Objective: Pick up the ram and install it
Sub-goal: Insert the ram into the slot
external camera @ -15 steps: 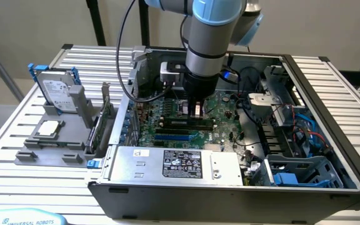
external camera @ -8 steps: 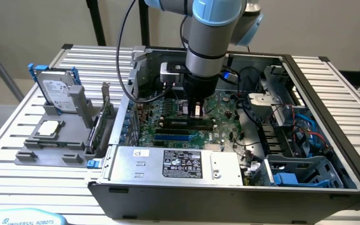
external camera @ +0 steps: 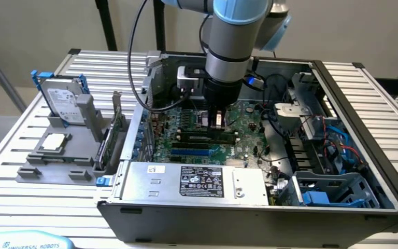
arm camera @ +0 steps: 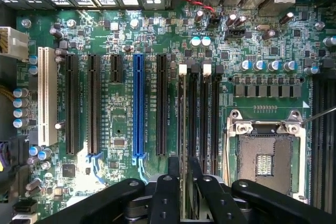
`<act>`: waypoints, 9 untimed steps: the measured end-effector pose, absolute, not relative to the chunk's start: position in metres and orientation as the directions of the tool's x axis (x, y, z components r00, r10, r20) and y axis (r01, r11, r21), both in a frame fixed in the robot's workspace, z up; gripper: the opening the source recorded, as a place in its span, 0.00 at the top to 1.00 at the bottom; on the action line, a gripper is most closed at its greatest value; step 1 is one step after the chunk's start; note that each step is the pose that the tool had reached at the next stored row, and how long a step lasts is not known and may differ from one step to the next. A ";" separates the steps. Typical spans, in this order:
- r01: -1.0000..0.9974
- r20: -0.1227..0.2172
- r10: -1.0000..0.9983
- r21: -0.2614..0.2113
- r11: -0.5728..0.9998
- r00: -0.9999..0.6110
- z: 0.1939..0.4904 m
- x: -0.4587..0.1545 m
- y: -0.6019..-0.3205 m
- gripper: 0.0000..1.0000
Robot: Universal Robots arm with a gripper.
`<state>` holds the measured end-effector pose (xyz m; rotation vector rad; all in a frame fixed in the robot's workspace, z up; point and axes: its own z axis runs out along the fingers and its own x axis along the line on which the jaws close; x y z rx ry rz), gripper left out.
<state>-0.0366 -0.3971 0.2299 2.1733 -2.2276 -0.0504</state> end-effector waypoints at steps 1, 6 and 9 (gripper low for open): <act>-0.999 -0.003 -1.000 0.043 0.025 -0.025 0.232 -0.037 -0.397 0.78; -0.999 -0.016 -1.000 0.044 0.024 -0.025 0.244 -0.037 -0.397 0.78; -0.999 -0.017 -1.000 0.044 0.024 -0.025 0.245 -0.037 -0.398 0.80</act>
